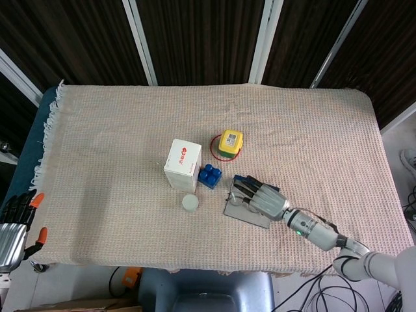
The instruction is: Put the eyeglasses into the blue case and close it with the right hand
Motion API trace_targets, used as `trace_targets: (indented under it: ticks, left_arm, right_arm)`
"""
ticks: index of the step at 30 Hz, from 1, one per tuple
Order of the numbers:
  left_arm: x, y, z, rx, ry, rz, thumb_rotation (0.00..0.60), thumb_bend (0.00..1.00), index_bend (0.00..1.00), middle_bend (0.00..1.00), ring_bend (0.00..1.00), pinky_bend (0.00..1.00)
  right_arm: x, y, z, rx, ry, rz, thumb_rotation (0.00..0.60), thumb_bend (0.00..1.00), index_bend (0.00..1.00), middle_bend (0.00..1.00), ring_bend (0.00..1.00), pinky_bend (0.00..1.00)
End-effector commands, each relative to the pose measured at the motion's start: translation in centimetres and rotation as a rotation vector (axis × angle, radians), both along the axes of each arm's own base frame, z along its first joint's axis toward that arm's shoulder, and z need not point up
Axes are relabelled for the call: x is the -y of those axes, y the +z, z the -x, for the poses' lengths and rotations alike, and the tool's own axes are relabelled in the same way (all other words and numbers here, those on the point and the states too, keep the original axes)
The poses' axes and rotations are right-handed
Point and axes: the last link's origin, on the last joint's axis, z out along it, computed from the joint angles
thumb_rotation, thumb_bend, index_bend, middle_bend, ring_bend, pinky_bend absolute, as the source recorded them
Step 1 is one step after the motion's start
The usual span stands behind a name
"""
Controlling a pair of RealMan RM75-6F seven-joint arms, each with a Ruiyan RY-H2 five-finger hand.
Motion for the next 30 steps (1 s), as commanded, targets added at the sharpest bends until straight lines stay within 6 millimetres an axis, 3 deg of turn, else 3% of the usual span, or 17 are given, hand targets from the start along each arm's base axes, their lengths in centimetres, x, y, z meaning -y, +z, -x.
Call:
trace_targets:
  ticks: [1, 30]
  left_arm:
    - [0.0, 0.0, 0.0, 0.001, 0.000, -0.001, 0.600, 0.45, 0.00, 0.00, 0.00, 0.03]
    - [0.0, 0.1, 0.1, 0.001, 0.005, -0.003, 0.600, 0.45, 0.00, 0.00, 0.00, 0.03]
  right_arm:
    - [0.0, 0.0, 0.1, -0.004, -0.004, 0.002, 0.600, 0.79, 0.48, 0.00, 0.00, 0.00]
    - [2.1, -0.4, 0.9, -0.004, -0.062, 0.117, 0.600, 0.79, 0.45, 0.00, 0.00, 0.00]
